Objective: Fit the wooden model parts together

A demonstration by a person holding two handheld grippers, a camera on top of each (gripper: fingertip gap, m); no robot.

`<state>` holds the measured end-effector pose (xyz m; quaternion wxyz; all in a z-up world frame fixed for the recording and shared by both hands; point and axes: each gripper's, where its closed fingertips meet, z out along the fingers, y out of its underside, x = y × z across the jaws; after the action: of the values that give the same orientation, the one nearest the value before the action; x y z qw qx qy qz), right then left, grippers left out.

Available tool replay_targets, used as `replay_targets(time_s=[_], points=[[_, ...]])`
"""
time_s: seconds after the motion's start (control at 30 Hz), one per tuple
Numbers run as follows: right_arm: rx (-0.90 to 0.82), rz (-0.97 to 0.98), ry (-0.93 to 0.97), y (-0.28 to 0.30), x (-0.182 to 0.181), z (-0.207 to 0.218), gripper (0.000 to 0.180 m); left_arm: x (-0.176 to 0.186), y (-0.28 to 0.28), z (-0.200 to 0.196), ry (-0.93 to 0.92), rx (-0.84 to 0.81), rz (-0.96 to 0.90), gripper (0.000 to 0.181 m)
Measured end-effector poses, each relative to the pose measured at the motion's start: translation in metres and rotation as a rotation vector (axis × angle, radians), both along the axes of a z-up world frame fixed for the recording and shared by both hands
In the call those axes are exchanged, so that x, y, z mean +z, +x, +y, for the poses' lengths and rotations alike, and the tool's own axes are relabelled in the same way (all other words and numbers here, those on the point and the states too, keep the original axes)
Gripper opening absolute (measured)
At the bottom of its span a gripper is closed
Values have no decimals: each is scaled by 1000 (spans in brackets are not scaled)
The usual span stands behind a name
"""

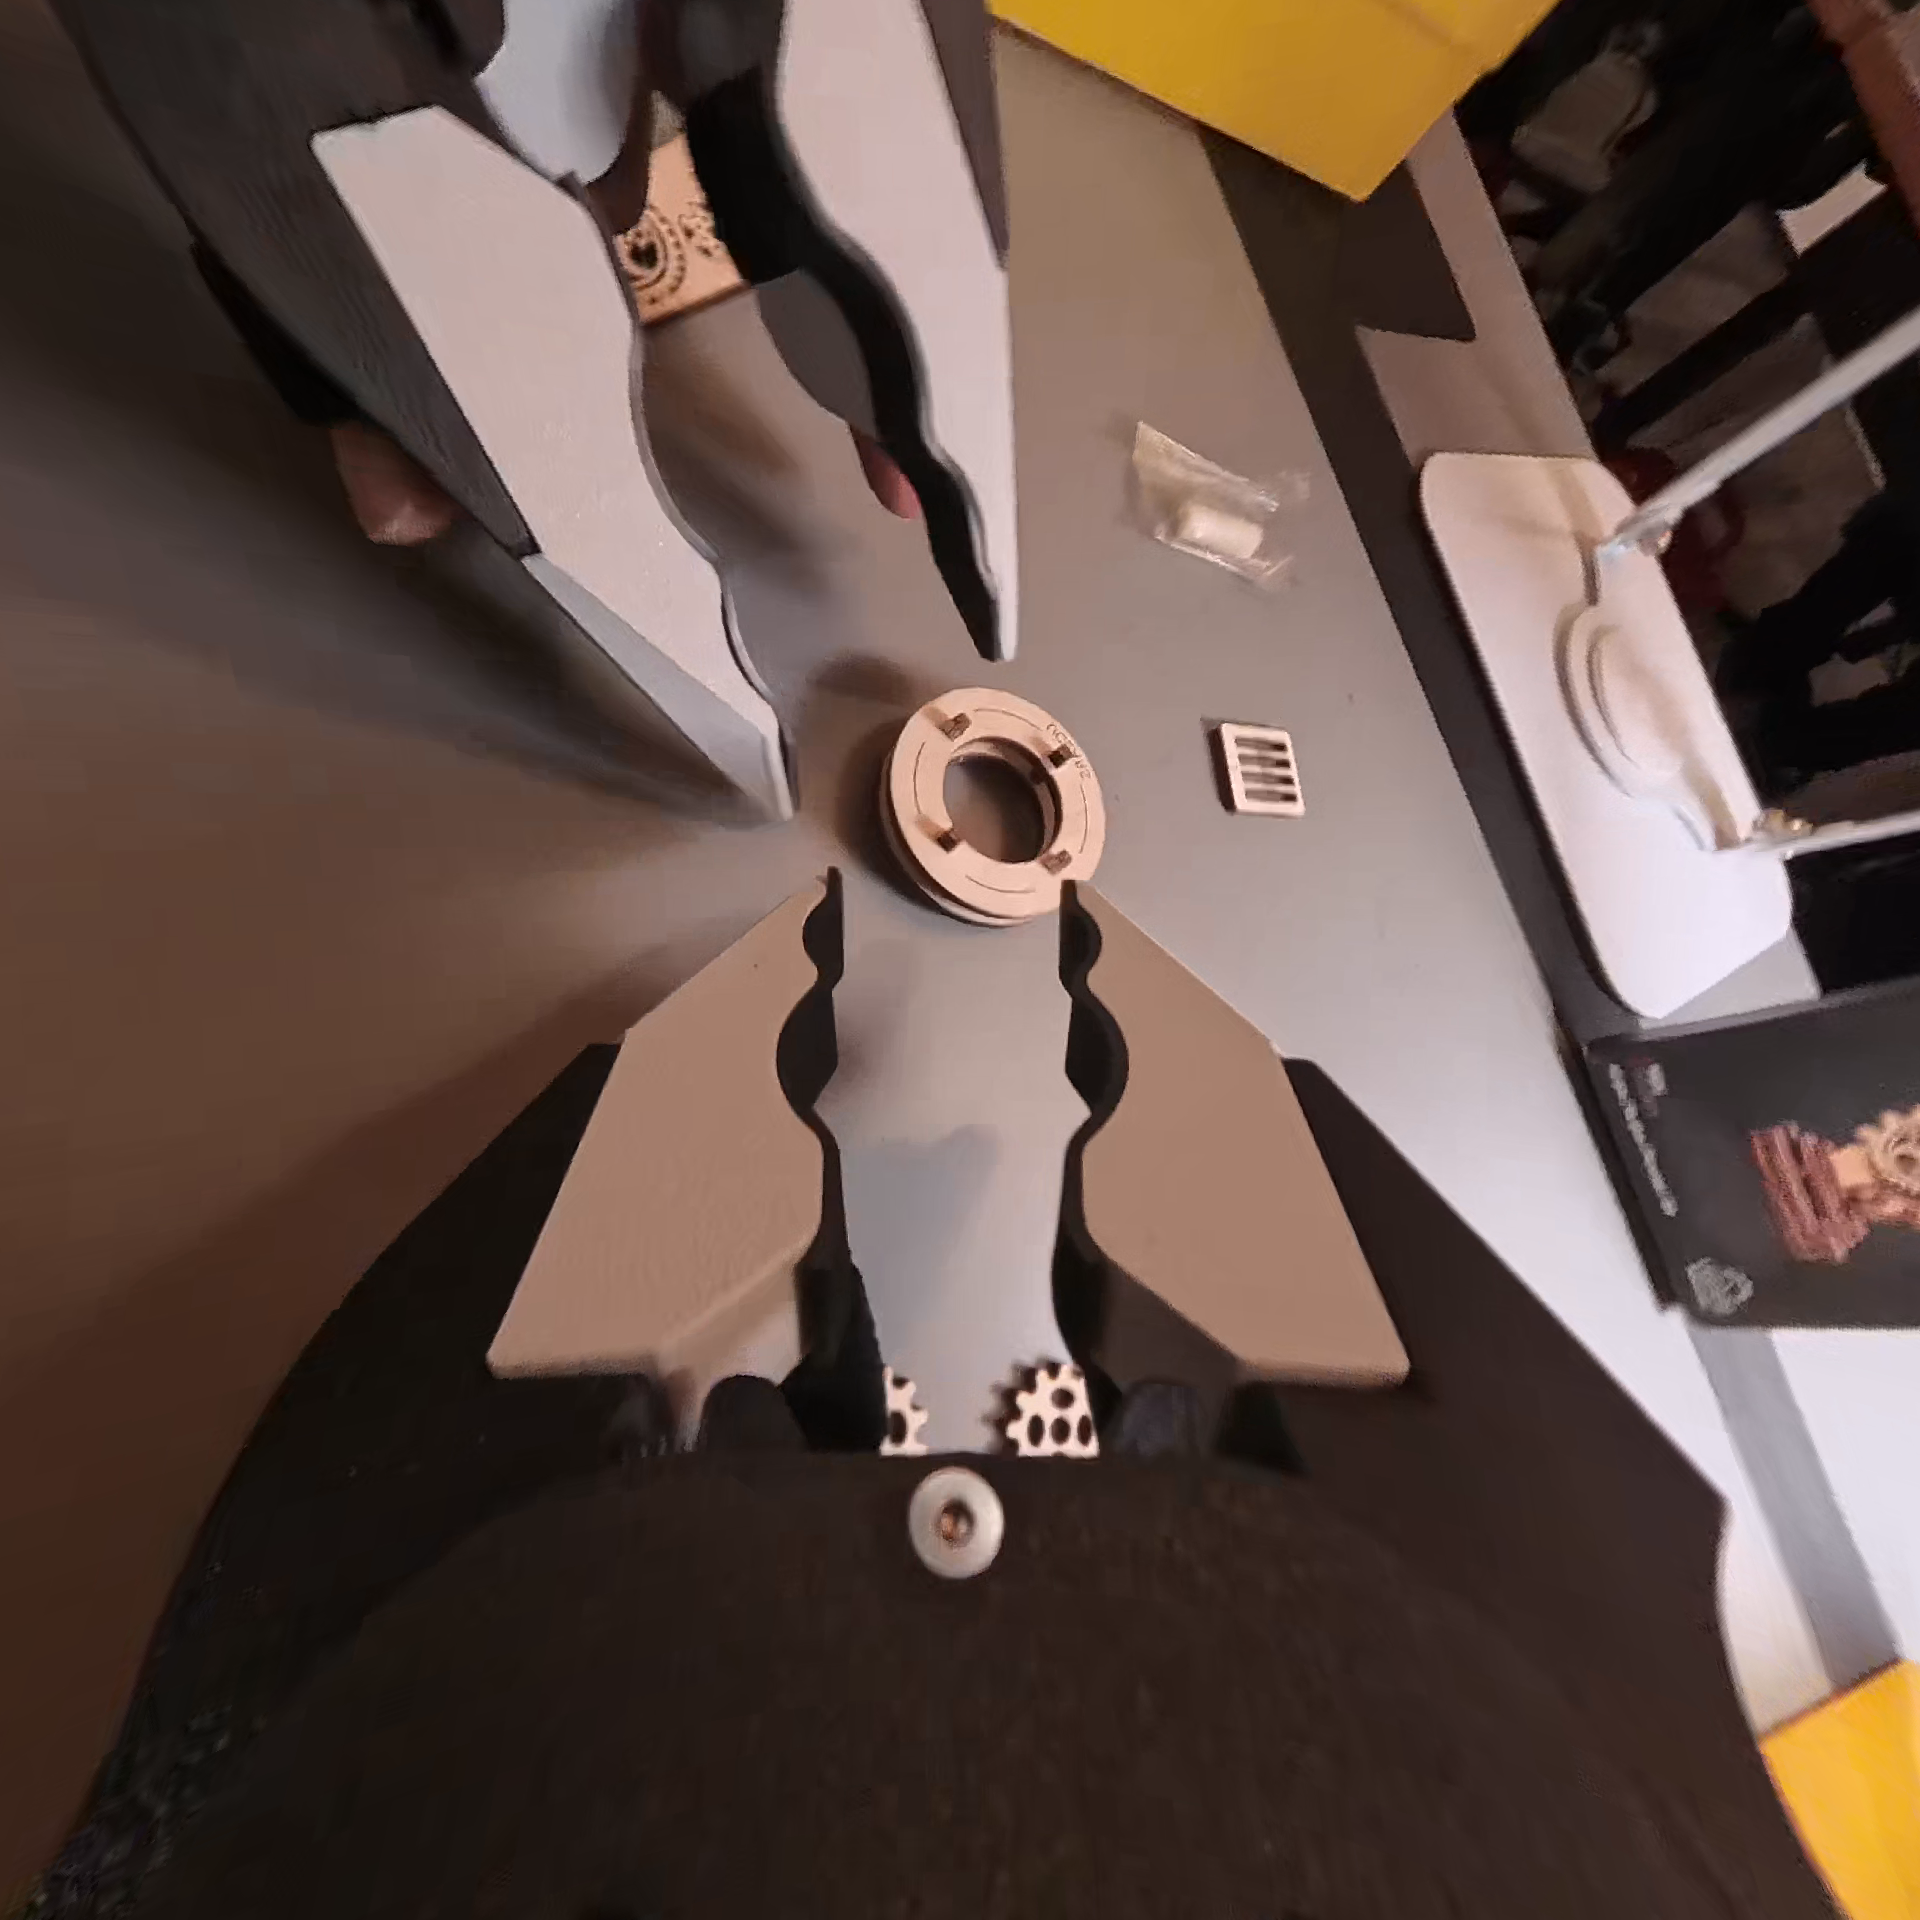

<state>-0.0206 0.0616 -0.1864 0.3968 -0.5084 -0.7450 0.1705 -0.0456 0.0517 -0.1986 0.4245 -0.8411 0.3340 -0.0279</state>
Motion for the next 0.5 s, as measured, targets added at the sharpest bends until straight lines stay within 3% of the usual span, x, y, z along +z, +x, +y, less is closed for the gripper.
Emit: replay_targets(time_s=[0.17,0.33,0.4,0.5], points=[[140,-84,82,-18,-6,-6,40,4,4,-7,-20,-49,-54,54],[135,-158,153,-25,-21,9,14,7,-1,-15,-8,-64,-69,52],[147,-134,69,-21,-16,4,14,10,-4,-14,15,-61,-64,52],[253,-24,-256,-9,11,-25,13,23,2,-12,80,-78,-78,53]])
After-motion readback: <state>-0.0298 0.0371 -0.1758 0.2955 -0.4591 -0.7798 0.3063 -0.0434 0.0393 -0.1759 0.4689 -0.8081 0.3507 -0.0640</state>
